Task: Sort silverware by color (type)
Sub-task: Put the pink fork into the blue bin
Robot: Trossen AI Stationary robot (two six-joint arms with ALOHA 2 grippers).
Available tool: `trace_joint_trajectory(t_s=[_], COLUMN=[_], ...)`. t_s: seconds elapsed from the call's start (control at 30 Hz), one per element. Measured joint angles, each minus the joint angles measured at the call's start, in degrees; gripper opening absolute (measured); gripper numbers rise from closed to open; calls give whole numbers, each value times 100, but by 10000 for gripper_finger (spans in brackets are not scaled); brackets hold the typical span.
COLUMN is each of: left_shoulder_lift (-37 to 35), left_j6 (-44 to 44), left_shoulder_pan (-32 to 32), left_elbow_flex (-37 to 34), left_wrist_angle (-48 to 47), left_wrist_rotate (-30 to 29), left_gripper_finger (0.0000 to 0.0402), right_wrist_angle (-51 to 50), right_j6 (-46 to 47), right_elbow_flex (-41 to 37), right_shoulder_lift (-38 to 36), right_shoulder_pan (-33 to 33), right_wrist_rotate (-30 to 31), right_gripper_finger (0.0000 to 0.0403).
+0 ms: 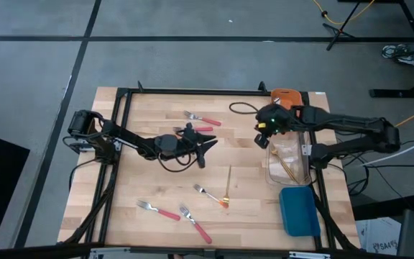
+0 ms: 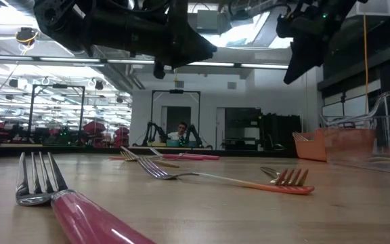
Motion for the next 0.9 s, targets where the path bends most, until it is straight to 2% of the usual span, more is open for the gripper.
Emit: trace_joint_trajectory(t_s=[0.3,0.67,0.77,0.9], left_shoulder_lift=[4,4,4,4], left_j6=[-251,-280,-293,-292], left_shoulder_pan=[-434,-1196,-1410,-1596], left_elbow_flex=[-4,97,545,1488], left_wrist_angle=[-878,-1107,-1879,-3963], left_wrist_rotate=[535,1196,1213,1220], left_gripper_finger=[82,82,82,82], right_wrist_angle=[-2,4,6,7], right_j6=[11,14,14,14], right_elbow_flex=[0,0,0,0], right_shoulder_lift=[0,0,2,2], right_shoulder_pan=[535,753,753,753], right_wrist_rotate=[0,-7,-7,-9], right_gripper_finger=[35,35,35,35])
